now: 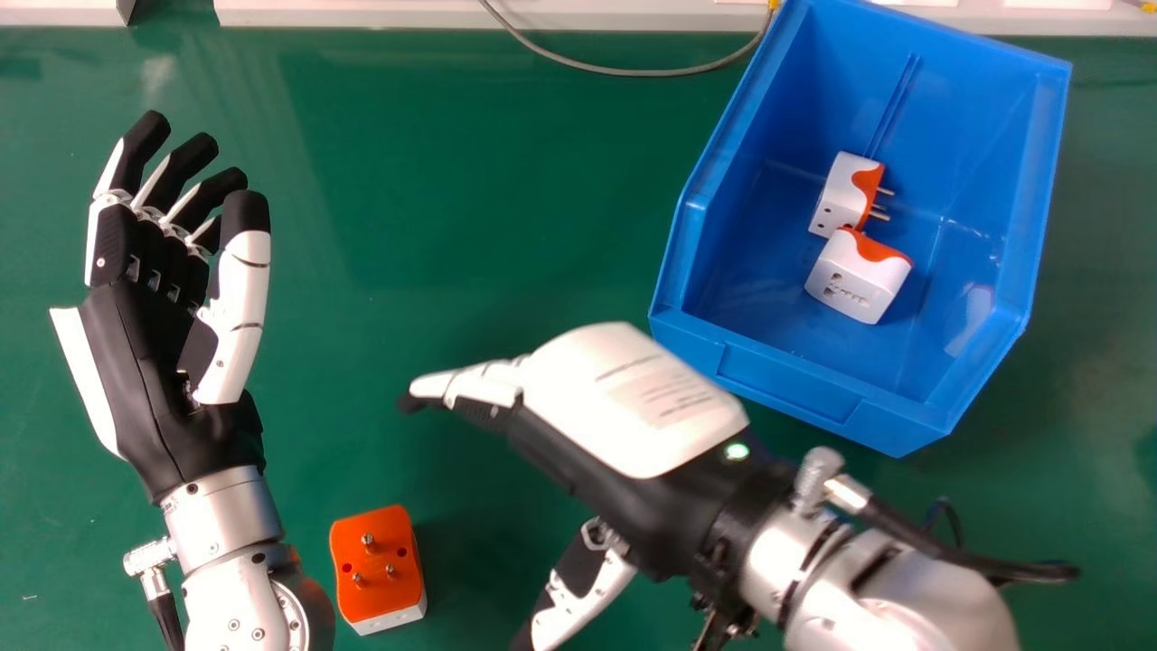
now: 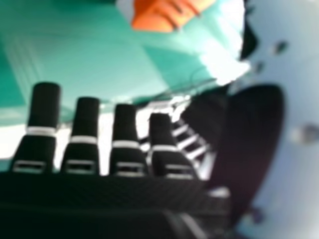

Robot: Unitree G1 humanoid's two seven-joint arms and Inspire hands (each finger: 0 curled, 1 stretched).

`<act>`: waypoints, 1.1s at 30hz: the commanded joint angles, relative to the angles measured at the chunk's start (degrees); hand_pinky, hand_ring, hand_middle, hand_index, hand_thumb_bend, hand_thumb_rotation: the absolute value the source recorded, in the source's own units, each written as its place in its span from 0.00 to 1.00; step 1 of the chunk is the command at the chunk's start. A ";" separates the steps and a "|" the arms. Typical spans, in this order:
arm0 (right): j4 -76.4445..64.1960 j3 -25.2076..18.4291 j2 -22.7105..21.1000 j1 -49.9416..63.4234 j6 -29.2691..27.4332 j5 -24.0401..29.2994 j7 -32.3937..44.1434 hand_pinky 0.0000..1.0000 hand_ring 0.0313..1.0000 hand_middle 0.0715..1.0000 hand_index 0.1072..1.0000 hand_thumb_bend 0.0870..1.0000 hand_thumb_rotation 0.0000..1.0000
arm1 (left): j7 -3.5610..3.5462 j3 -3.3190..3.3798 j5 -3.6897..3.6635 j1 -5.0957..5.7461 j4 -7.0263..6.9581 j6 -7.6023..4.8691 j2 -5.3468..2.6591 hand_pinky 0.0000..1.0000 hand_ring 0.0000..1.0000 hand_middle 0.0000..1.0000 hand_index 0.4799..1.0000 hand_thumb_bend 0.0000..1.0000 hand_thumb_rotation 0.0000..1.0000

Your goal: Pick all objects and put in blue box

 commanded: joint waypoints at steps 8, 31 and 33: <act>6.24 5.09 2.03 -4.25 -1.28 -1.75 0.48 0.61 0.79 0.82 0.84 0.82 0.14 | 0.65 -0.09 1.12 -0.16 -1.96 -0.47 0.20 0.64 0.70 0.77 0.61 0.62 0.40; 19.13 11.99 5.45 -11.91 -7.29 -9.46 -11.95 0.59 0.77 0.80 0.78 0.87 0.09 | -0.46 0.27 -0.46 -0.21 -2.20 -0.67 0.87 0.64 0.70 0.77 0.61 0.65 0.40; 19.93 11.68 5.80 -12.56 -7.23 -9.29 -12.28 0.59 0.77 0.81 0.78 0.87 0.10 | -0.33 0.42 -0.20 -0.25 -2.19 -0.78 1.00 0.64 0.70 0.77 0.61 0.65 0.40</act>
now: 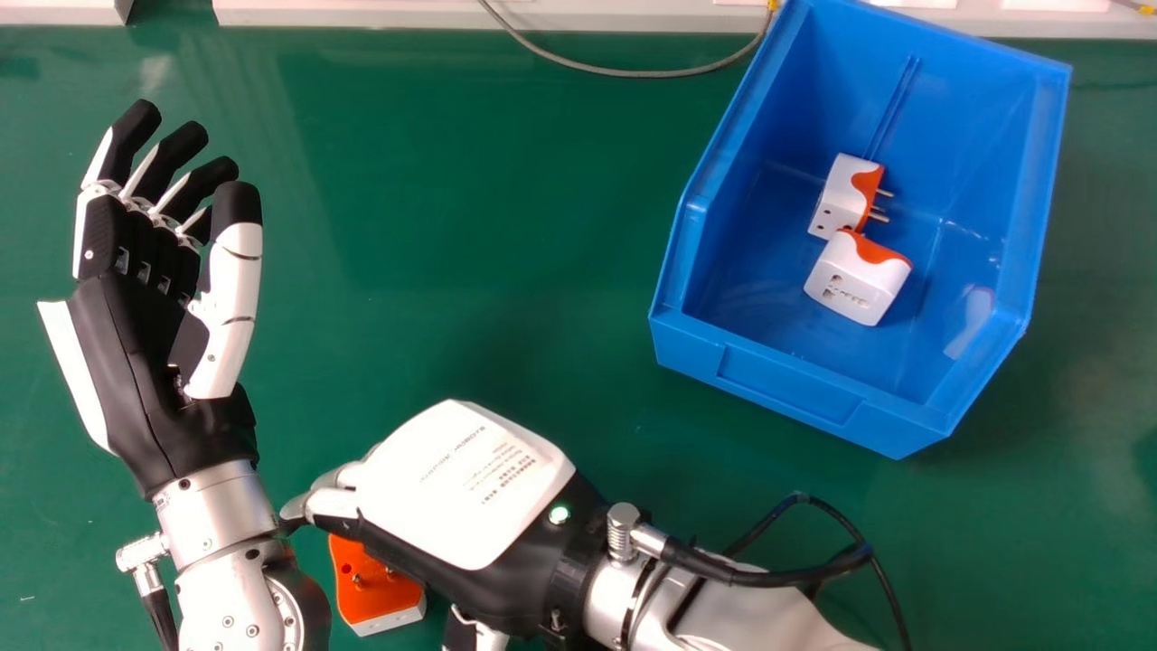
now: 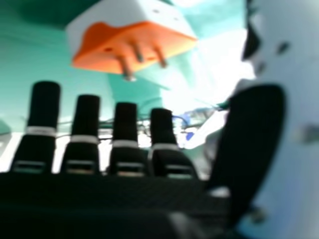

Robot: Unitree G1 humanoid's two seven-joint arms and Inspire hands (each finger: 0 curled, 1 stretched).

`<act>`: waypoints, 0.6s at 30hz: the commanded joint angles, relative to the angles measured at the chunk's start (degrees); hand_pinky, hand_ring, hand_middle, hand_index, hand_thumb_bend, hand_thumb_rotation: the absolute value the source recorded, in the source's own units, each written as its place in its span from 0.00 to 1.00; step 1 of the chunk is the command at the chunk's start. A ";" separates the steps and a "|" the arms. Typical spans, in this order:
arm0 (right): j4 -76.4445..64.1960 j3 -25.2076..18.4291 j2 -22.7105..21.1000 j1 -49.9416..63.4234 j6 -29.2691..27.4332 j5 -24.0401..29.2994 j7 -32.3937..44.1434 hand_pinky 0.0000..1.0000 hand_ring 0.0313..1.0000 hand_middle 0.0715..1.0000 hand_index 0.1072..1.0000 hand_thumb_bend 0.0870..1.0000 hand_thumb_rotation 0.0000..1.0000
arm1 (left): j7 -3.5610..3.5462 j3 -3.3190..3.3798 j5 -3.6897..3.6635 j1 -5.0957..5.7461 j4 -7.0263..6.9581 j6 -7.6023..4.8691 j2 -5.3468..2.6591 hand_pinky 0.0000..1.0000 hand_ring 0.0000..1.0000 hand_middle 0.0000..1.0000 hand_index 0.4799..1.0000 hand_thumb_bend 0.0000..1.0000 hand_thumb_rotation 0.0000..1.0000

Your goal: Pick all objects and put in blue box

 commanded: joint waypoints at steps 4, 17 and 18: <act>2.24 -0.64 1.58 -3.21 -0.39 -0.22 -2.65 0.60 0.78 0.81 0.79 0.90 0.12 | -0.13 0.32 0.39 -0.14 -1.13 -1.08 0.72 0.63 0.70 0.77 0.61 0.64 0.40; 16.56 3.38 4.72 -9.39 0.25 -6.27 -14.56 0.61 0.78 0.83 0.78 0.91 0.13 | -0.62 0.71 -0.23 0.43 -1.66 -0.99 0.60 0.64 0.70 0.76 0.59 0.63 0.39; 17.62 3.95 4.99 -9.83 0.46 -6.83 -15.17 0.60 0.78 0.82 0.77 0.89 0.10 | -0.57 0.69 -0.17 0.43 -1.68 -0.96 0.54 0.64 0.70 0.76 0.59 0.63 0.39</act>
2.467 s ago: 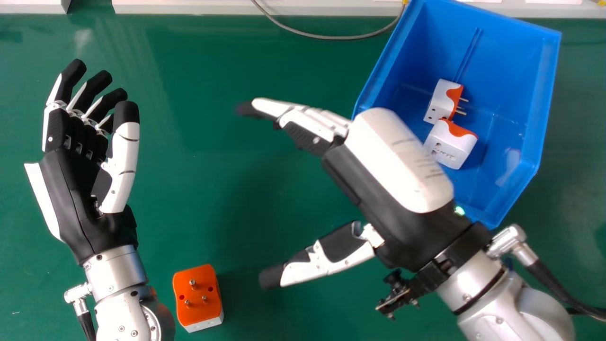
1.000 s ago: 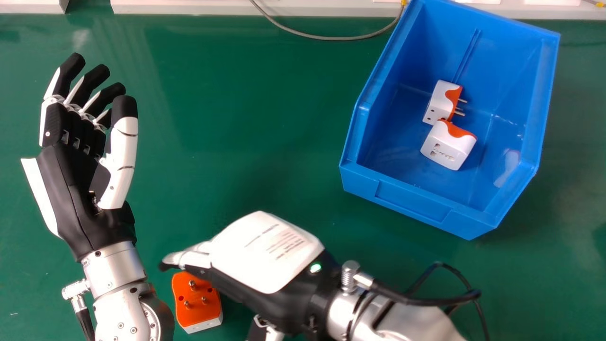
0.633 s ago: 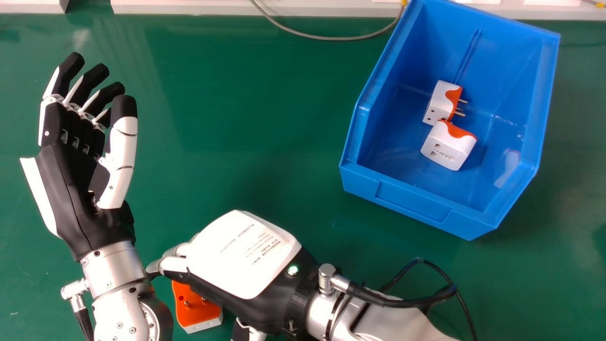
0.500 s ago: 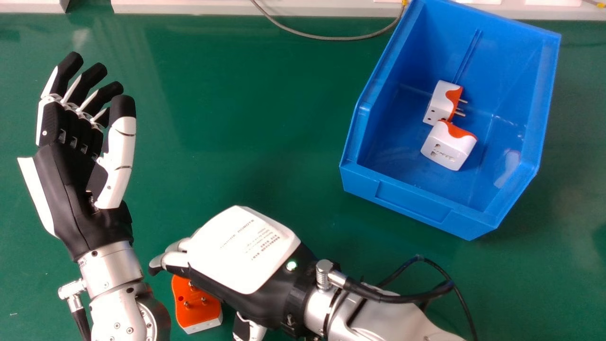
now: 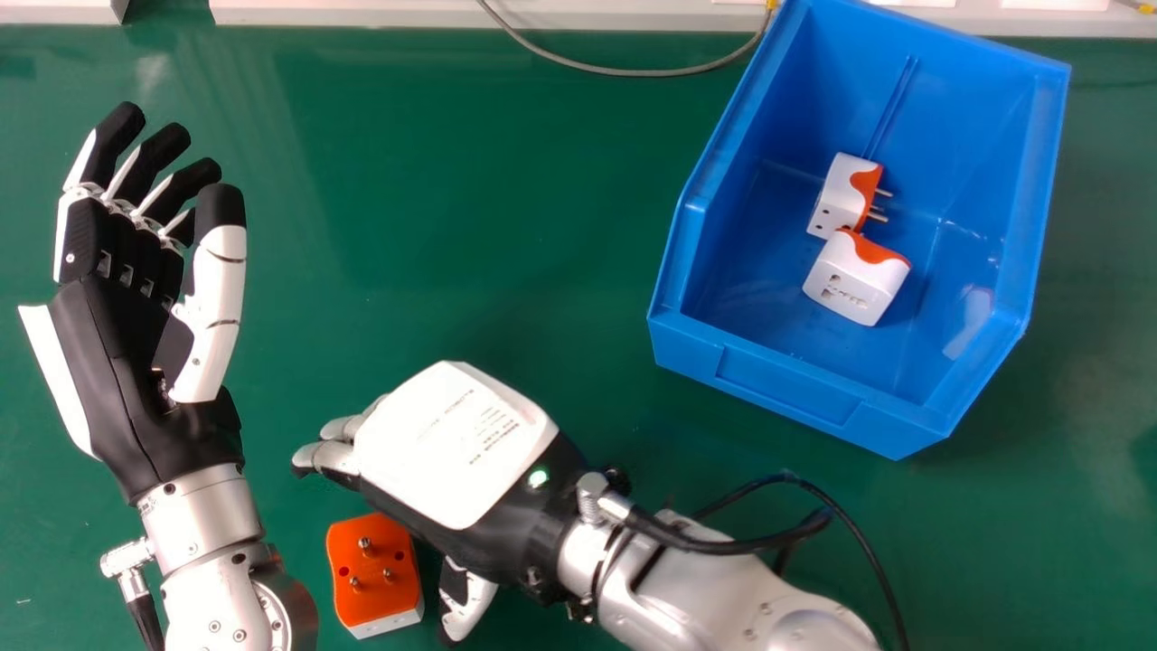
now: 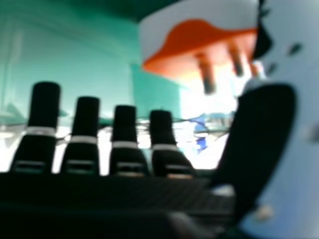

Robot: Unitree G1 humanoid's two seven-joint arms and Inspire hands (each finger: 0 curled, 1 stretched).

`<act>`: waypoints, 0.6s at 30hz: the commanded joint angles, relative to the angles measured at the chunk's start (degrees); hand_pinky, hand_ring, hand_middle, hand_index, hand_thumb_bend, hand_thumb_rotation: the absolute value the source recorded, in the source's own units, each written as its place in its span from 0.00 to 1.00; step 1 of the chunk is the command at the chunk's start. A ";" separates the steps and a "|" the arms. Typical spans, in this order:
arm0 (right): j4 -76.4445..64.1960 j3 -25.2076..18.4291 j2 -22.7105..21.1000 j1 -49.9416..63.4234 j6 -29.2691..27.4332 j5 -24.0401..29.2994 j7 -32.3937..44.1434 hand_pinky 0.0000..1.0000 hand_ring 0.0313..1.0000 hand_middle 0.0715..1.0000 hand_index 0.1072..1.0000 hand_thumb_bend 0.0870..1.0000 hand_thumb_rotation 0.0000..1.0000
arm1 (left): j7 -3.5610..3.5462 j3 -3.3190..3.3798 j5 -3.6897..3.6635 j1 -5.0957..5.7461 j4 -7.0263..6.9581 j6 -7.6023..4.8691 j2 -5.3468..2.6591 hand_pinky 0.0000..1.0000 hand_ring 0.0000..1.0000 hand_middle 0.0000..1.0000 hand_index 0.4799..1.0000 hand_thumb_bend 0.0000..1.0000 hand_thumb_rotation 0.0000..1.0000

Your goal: Pick all objects and put in blue box

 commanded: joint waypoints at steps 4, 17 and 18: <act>4.12 3.33 2.95 -2.73 2.06 -3.39 -2.10 0.59 0.78 0.82 0.74 0.85 0.03 | -0.32 -0.19 -0.04 0.04 -1.40 -0.94 0.15 0.64 0.70 0.76 0.59 0.64 0.39; 6.82 6.93 4.88 -1.62 5.39 -3.73 -2.35 0.58 0.78 0.82 0.73 0.80 0.06 | 0.41 0.06 -0.03 -0.15 -1.17 -0.97 -0.20 0.63 0.69 0.76 0.58 0.64 0.39; 6.84 7.10 4.90 -1.67 5.67 -3.80 -2.24 0.58 0.78 0.82 0.73 0.81 0.07 | 0.42 0.09 -0.02 -0.16 -1.15 -0.97 -0.17 0.63 0.69 0.76 0.58 0.64 0.39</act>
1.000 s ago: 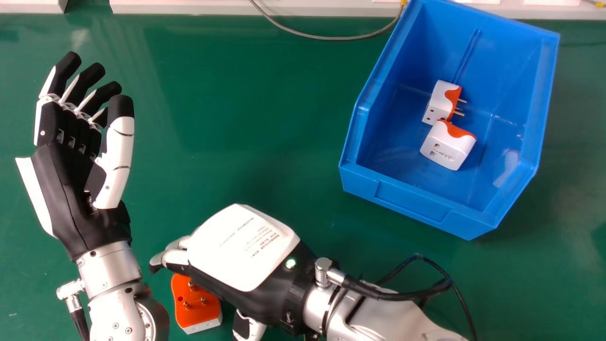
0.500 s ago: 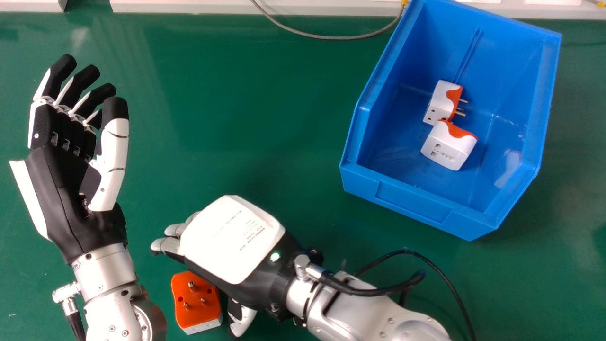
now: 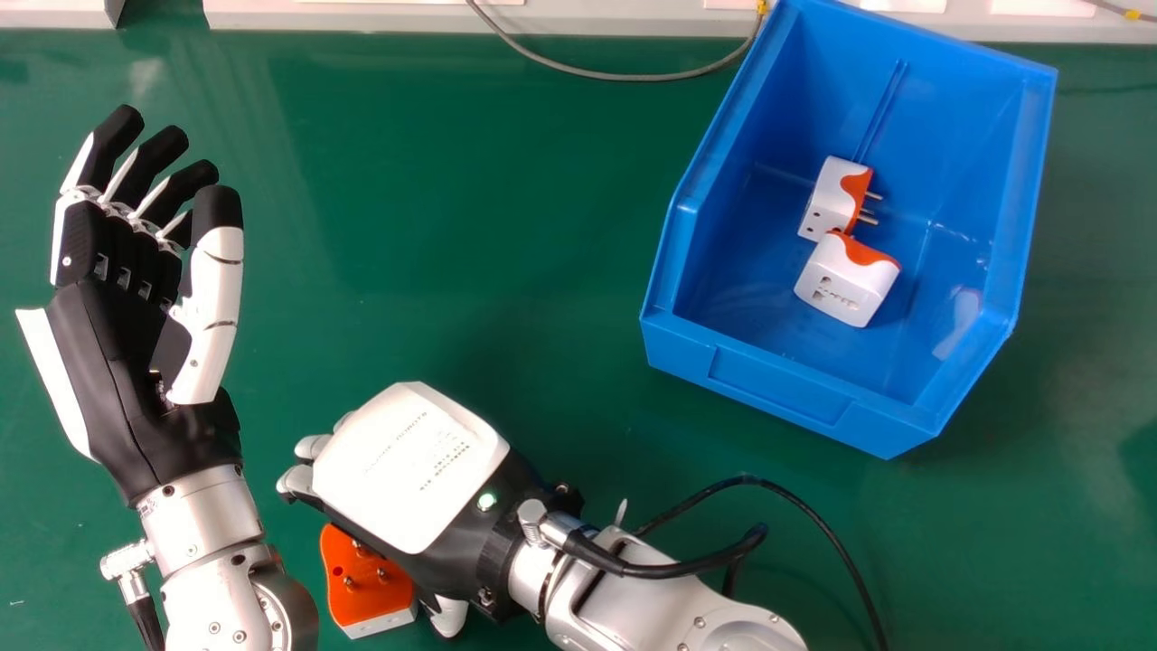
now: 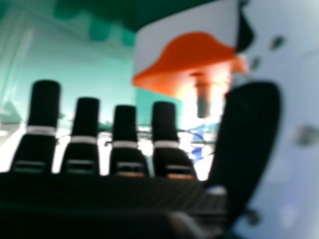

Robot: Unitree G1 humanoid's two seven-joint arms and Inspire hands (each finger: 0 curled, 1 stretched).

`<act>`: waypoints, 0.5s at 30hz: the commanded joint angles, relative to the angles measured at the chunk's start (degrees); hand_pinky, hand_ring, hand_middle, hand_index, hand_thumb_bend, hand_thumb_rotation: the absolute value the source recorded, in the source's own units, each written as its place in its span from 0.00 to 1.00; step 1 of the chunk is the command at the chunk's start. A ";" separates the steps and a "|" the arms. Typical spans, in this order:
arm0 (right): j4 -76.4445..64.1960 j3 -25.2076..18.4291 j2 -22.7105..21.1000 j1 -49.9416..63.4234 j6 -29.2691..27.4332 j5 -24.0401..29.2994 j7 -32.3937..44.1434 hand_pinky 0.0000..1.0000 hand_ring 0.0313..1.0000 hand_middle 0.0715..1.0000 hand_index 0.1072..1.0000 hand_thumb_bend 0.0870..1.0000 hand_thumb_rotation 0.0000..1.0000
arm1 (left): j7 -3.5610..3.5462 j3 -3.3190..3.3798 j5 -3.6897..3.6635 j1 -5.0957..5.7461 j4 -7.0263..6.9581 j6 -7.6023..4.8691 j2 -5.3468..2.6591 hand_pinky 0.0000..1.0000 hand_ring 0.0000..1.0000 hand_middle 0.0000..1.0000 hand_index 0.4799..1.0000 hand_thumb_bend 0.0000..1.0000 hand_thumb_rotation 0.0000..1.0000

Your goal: Pick all objects and put in blue box

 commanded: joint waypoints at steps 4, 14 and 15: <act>0.52 1.85 0.60 0.54 0.14 0.28 1.13 0.57 0.77 0.81 0.73 0.81 0.08 | 0.09 0.03 0.28 0.01 -1.37 -0.62 0.12 0.63 0.69 0.76 0.58 0.64 0.39; -3.77 1.44 -0.40 0.97 -0.16 1.96 7.33 0.57 0.75 0.81 0.75 0.82 0.10 | 0.60 -0.19 0.84 0.11 -1.78 -0.55 -0.09 0.63 0.69 0.76 0.58 0.65 0.39; -4.54 1.28 -0.48 1.04 -0.05 2.19 8.67 0.57 0.75 0.81 0.75 0.82 0.10 | 0.60 -0.20 0.84 0.05 -1.60 -0.65 -0.05 0.63 0.69 0.76 0.58 0.65 0.39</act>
